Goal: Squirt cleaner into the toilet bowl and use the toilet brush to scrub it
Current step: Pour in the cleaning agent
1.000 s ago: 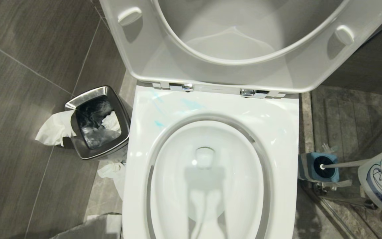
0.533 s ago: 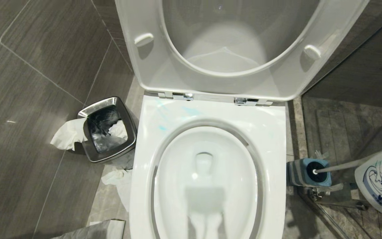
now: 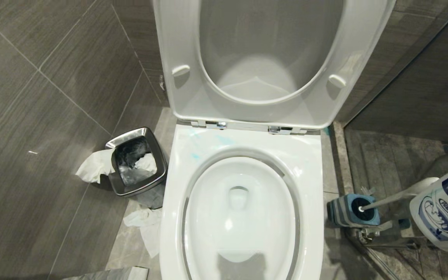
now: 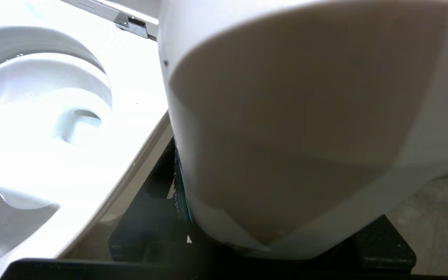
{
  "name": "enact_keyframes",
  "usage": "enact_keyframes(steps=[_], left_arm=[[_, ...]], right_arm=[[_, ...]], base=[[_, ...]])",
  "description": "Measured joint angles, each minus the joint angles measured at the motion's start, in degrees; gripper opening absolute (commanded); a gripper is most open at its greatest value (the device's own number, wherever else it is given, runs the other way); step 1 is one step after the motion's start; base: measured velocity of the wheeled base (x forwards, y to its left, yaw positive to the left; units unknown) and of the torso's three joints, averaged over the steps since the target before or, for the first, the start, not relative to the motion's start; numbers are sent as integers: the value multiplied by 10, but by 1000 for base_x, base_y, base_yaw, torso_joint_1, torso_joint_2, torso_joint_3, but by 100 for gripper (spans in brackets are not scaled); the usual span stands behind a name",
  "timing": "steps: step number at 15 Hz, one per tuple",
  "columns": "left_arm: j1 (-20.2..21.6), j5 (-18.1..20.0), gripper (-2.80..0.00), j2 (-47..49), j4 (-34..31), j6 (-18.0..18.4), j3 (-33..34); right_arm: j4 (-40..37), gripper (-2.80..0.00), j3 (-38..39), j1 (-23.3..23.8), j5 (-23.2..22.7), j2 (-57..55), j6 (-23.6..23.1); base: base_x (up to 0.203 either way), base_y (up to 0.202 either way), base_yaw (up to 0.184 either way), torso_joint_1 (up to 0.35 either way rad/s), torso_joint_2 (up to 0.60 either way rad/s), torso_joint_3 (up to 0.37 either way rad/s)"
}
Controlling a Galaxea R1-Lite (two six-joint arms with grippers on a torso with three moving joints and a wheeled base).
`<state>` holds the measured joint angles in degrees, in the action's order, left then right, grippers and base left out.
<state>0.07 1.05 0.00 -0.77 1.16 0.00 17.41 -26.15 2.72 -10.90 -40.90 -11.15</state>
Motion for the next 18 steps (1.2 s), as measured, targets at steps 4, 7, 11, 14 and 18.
enact_keyframes(steps=[4, 7, 11, 14, 18], left_arm=[[0, 0, -280, 0, 0, -1, 0], [0, 0, -280, 0, 0, -1, 0], [0, 0, -280, 0, 0, -1, 0], [0, 0, -280, 0, 1, -1, 0], [0, 1, -280, 0, 1, -2, 0]], right_arm=[[0, -280, -7, 0, 1, -27, -13], [1, -280, -16, 0, 0, -53, -33], [2, -280, -30, -5, 0, -84, -49], [4, -280, -44, -21, 6, -115, -59], [32, -280, -84, -120, 91, -183, -39]], base=[[0, 0, 0, 4, 1, 202], [0, 0, 0, 5, 3, 199], [0, 0, 0, 2, 2, 133], [0, 0, 0, 0, -1, 12], [0, 0, 0, 0, 0, 0]])
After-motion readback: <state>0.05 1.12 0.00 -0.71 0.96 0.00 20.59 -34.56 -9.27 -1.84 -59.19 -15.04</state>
